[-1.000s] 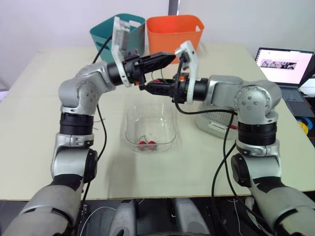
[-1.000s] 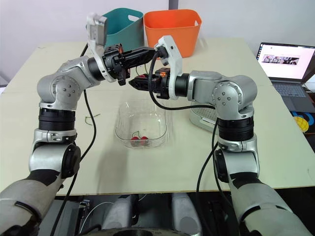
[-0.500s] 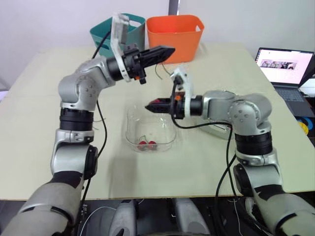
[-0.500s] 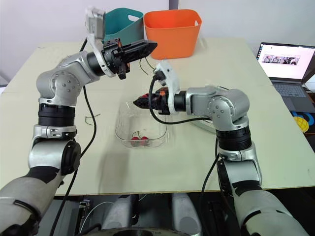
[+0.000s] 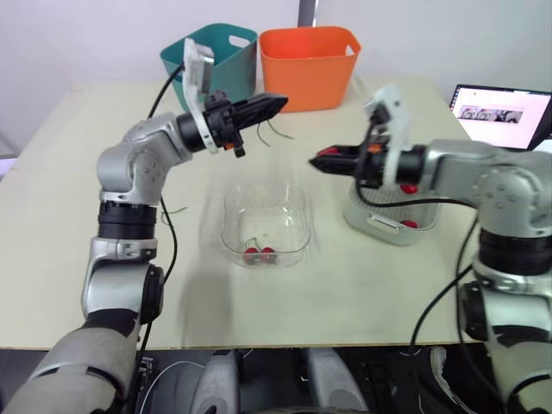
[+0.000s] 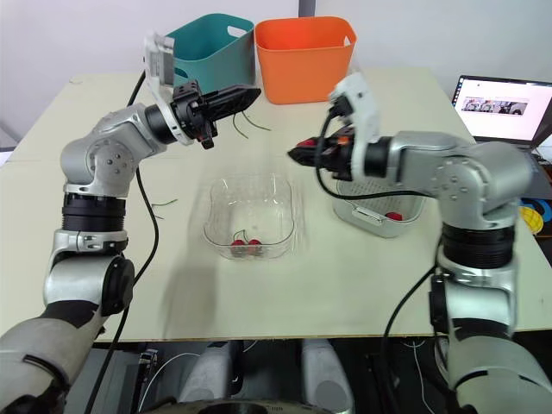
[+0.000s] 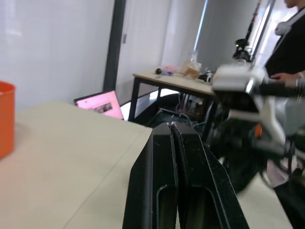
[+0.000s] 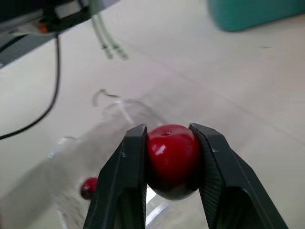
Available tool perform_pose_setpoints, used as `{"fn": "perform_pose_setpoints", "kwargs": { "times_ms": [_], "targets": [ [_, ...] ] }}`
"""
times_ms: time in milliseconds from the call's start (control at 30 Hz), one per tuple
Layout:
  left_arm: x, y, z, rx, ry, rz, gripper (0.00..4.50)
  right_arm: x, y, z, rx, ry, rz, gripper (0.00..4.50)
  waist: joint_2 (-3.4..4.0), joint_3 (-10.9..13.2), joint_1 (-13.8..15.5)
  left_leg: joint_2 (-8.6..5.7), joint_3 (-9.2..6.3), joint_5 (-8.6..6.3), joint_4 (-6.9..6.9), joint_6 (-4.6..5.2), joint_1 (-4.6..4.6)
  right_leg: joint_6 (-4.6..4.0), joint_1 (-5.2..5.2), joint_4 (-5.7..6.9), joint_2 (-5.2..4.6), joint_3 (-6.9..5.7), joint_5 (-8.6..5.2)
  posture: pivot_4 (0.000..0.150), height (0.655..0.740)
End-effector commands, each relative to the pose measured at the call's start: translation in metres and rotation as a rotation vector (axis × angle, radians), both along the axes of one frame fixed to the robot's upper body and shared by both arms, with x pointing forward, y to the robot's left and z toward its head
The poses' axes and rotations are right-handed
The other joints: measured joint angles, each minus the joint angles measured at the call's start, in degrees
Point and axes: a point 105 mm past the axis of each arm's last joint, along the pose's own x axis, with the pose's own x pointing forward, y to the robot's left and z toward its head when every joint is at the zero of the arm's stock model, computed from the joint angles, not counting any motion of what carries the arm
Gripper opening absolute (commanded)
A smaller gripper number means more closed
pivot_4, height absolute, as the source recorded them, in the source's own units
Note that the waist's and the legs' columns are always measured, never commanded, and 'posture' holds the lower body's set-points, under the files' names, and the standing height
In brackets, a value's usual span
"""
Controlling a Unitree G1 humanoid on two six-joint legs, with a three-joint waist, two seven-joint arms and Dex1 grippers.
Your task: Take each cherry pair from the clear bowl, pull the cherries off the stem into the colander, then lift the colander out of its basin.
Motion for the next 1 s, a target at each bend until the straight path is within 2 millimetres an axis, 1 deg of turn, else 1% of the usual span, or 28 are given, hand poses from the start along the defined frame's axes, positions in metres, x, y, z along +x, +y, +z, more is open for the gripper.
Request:
{"fn": "perform_pose_setpoints", "kwargs": {
  "times_ms": [33,100,200,267,400,467,600,667,733,767,900,933,1000],
  "targets": [
    [-0.006,0.000,0.005,0.014,-0.069,0.007,0.00,0.004,-0.045,0.005,-0.048,-0.048,-0.148,1.09,0.00,0.00,0.08,0.00,0.01,0.00,0.00,0.00,-0.01,0.03,0.00,-0.02,0.00,0.00,-0.02,0.150,0.7400],
    [-0.008,-0.003,-0.003,0.038,-0.064,-0.004,0.00,0.007,-0.077,-0.003,-0.102,-0.039,-0.259,1.09,0.00,0.00,0.06,-0.01,0.02,0.00,0.00,0.00,-0.01,0.03,0.01,-0.03,-0.01,0.01,-0.02,0.150,0.7400],
    [-0.012,-0.009,-0.013,0.065,-0.054,-0.031,0.00,0.006,-0.105,-0.018,-0.166,-0.016,-0.346,1.09,0.00,0.00,-0.02,-0.01,0.05,0.00,0.00,0.00,0.00,0.04,0.01,-0.04,-0.01,0.03,-0.03,0.150,0.7400],
    [-0.012,-0.010,-0.017,0.078,-0.053,-0.034,0.00,0.006,-0.113,-0.025,-0.193,-0.010,-0.364,1.09,0.00,0.00,-0.27,-0.01,0.06,0.00,-0.01,0.00,0.03,0.06,0.01,-0.03,0.01,0.05,-0.04,0.150,0.7400],
    [-0.011,-0.011,-0.033,0.176,-0.066,-0.045,0.00,0.006,-0.126,-0.042,-0.231,0.025,-0.404,1.09,0.00,0.00,-0.49,0.00,0.07,0.00,-0.01,0.00,0.08,0.06,0.00,0.01,0.04,0.08,-0.04,0.150,0.7400],
    [-0.012,-0.011,-0.035,0.194,-0.068,-0.053,0.00,0.007,-0.127,-0.043,-0.229,0.027,-0.406,1.09,0.00,0.00,-0.47,0.00,0.07,0.00,-0.01,0.00,0.07,0.06,0.00,0.00,0.04,0.08,-0.04,0.150,0.7400],
    [-0.012,-0.010,-0.033,0.174,-0.056,-0.053,0.00,0.007,-0.123,-0.046,-0.215,0.034,-0.395,1.09,0.00,0.00,-0.15,0.00,0.07,0.00,0.00,0.00,0.05,0.06,0.00,-0.01,0.03,0.08,-0.04,0.150,0.7400],
    [-0.011,-0.010,-0.032,0.170,-0.058,-0.051,0.00,0.006,-0.121,-0.050,-0.215,0.048,-0.384,1.84,0.00,0.00,-0.05,-0.01,0.08,0.00,0.00,0.00,0.04,0.07,0.00,-0.02,0.03,0.08,-0.04,0.150,0.7400],
    [-0.011,-0.009,-0.031,0.164,-0.059,-0.047,0.00,0.005,-0.120,-0.050,-0.207,0.054,-0.378,2.37,0.00,0.00,0.00,-0.01,0.08,0.00,0.00,0.00,0.03,0.06,0.01,-0.02,0.02,0.08,-0.04,0.150,0.7400],
    [-0.011,-0.009,-0.030,0.161,-0.059,-0.045,0.00,0.005,-0.120,-0.049,-0.206,0.053,-0.378,2.78,0.00,0.00,0.00,-0.01,0.08,0.00,0.01,0.00,0.03,0.06,0.01,-0.02,0.02,0.08,-0.04,0.150,0.7400],
    [-0.009,-0.007,-0.025,0.144,-0.064,-0.030,0.00,0.006,-0.121,-0.038,-0.190,0.024,-0.375,4.22,0.00,0.00,-0.07,-0.01,0.08,0.00,0.00,0.00,0.04,0.06,0.00,-0.02,0.02,0.08,-0.04,0.150,0.7400],
    [-0.008,-0.006,-0.024,0.141,-0.068,-0.024,0.00,0.006,-0.120,-0.033,-0.181,0.010,-0.371,4.49,0.00,0.00,-0.08,-0.01,0.08,0.00,0.00,0.00,0.04,0.06,0.00,-0.02,0.02,0.08,-0.04,0.150,0.7400],
    [-0.005,0.000,-0.019,0.130,-0.074,0.002,0.00,0.006,-0.112,-0.020,-0.151,-0.036,-0.335,4.49,0.00,0.00,-0.10,-0.01,0.07,0.00,0.00,0.00,0.05,0.06,0.01,-0.02,0.02,0.08,-0.04,0.150,0.7400]
  ]
}}
